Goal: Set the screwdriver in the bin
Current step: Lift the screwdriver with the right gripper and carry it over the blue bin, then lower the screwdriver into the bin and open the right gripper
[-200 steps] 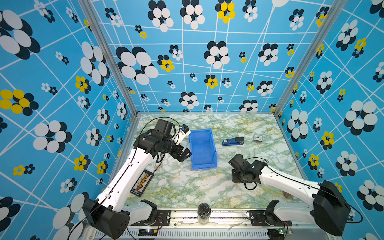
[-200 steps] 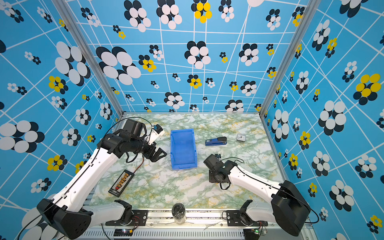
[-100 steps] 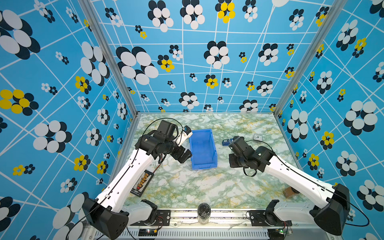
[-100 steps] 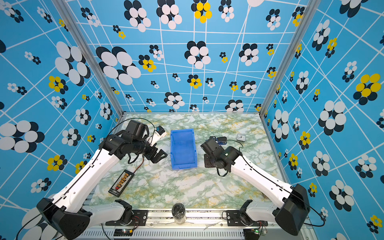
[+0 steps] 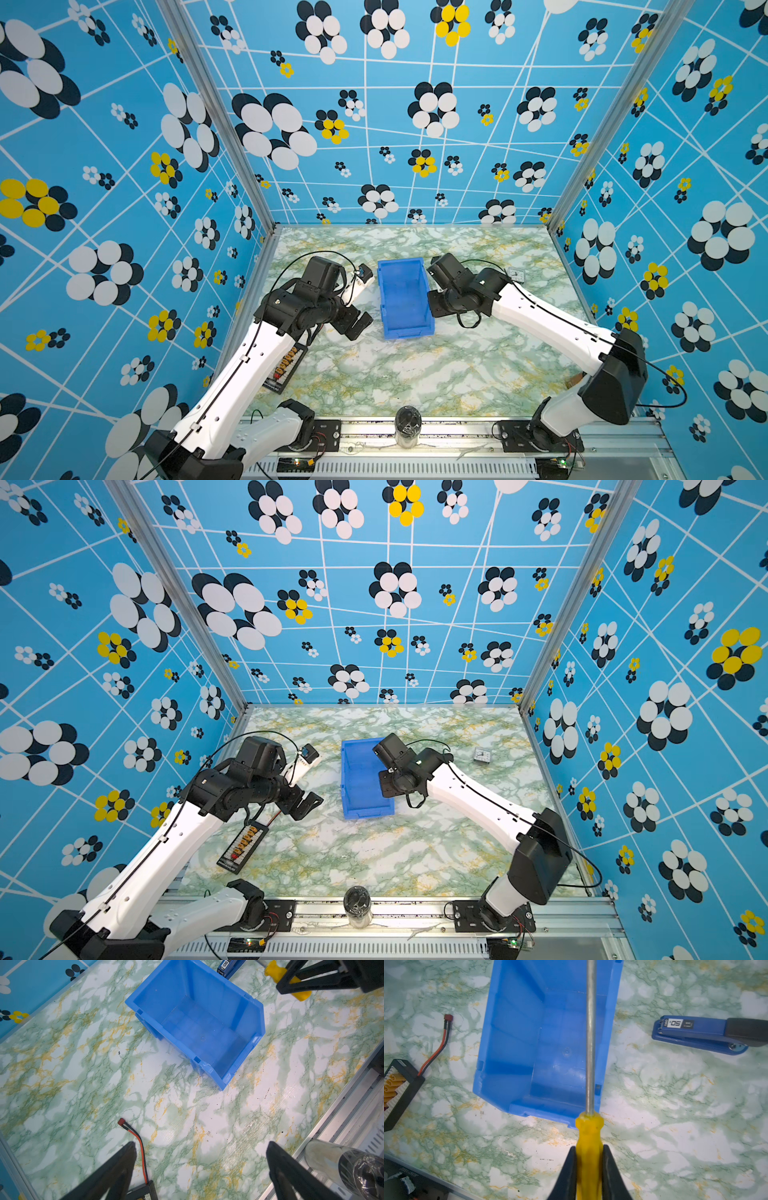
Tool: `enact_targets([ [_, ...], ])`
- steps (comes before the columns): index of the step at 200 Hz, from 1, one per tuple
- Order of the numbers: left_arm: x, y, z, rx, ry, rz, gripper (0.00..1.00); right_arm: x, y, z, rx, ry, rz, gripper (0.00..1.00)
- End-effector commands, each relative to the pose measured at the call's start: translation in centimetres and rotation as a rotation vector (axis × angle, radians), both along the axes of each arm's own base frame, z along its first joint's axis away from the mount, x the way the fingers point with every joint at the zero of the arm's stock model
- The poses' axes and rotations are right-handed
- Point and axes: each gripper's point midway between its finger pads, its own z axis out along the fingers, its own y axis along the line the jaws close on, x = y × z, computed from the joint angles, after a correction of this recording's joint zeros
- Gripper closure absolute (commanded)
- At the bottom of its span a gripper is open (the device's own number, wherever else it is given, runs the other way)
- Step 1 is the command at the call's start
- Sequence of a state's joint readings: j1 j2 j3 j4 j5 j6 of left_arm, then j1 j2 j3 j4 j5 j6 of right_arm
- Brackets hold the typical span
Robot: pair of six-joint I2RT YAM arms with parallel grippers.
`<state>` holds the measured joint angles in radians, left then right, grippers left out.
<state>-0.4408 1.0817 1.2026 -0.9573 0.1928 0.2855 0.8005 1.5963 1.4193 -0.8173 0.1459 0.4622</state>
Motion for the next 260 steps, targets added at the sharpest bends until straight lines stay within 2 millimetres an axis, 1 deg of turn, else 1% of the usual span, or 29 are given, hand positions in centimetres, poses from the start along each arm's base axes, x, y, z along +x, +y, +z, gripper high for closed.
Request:
enact_targets([
  [1,-0.4,0.2,-0.1,0.000,-0.010,-0.006,0.01,0.6,2.5,0.0,0.031,0.001,0.053,0.82],
  [44,0.1,0.3,0.4,-0.024,-0.018,0.015,0.01,1.9,5.5,-1.8,0.073,0.040,0.069,0.82],
  [60,0.2,0.1,0.7,-0.039,-0.015,0.016,0.01,2.5,6.4,-2.8,0.064,0.062,0.072,0.82],
  [68,0.1,0.0,0.8,-0.046,-0.011,0.016,0.01,2.6,6.5,-3.9,0.043,0.083,0.070,0.81],
  [69,0.2,0.0,0.8,-0.047,-0.011,0.016,0.01,2.8,6.8,-3.4,0.052,0.074,0.071,0.81],
  [72,0.2,0.0,0.8,-0.049,-0.011,0.015,0.01,3.1,7.1,-3.2,0.058,0.068,0.071,0.81],
  [89,0.3,0.0,1.0,-0.053,-0.014,0.018,0.01,3.7,8.0,-4.5,0.048,0.083,0.074,0.81],
  [119,0.4,0.0,1.2,-0.058,-0.014,0.025,0.01,4.8,8.7,-6.7,0.013,0.094,0.069,0.81],
  [144,0.5,-0.1,1.3,-0.067,-0.006,0.025,0.01,5.1,9.2,-8.7,-0.005,0.124,0.070,0.81],
  [223,0.8,-0.3,1.1,-0.081,-0.001,0.027,0.01,5.6,10.7,-11.8,0.021,0.164,0.055,0.79],
  [241,0.8,-0.4,1.1,-0.084,-0.002,0.027,0.01,5.8,10.9,-11.7,0.027,0.159,0.053,0.79],
  [242,0.8,-0.4,1.1,-0.084,-0.002,0.027,0.01,5.8,10.9,-12.3,0.018,0.168,0.052,0.79],
  [244,0.9,-0.4,1.1,-0.084,-0.002,0.027,0.01,5.8,10.8,-12.9,0.009,0.176,0.051,0.79],
  [260,0.9,-0.3,1.1,-0.084,-0.005,0.030,0.01,5.9,10.9,-13.5,0.004,0.180,0.048,0.78],
])
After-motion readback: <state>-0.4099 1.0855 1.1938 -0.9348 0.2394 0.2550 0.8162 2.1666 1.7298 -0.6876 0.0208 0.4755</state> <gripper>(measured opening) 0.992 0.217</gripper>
